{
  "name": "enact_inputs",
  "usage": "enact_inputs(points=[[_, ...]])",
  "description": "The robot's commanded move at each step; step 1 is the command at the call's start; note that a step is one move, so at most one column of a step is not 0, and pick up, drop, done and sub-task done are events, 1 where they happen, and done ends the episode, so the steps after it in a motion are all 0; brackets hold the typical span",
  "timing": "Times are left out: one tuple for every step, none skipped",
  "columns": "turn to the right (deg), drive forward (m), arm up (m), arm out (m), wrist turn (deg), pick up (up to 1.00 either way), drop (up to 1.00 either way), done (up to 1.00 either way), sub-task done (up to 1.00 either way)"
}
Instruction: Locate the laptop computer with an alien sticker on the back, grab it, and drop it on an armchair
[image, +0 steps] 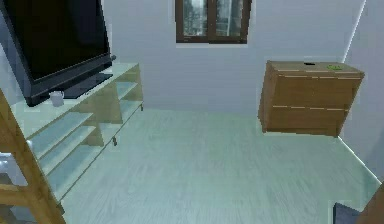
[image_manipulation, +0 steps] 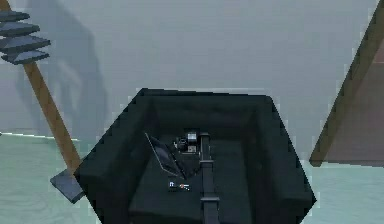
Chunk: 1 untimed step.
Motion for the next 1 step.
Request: enact_inputs(points=[[0.0,0.00,0.10,0.00,0.0,0.00,0.00,0.00,0.00]])
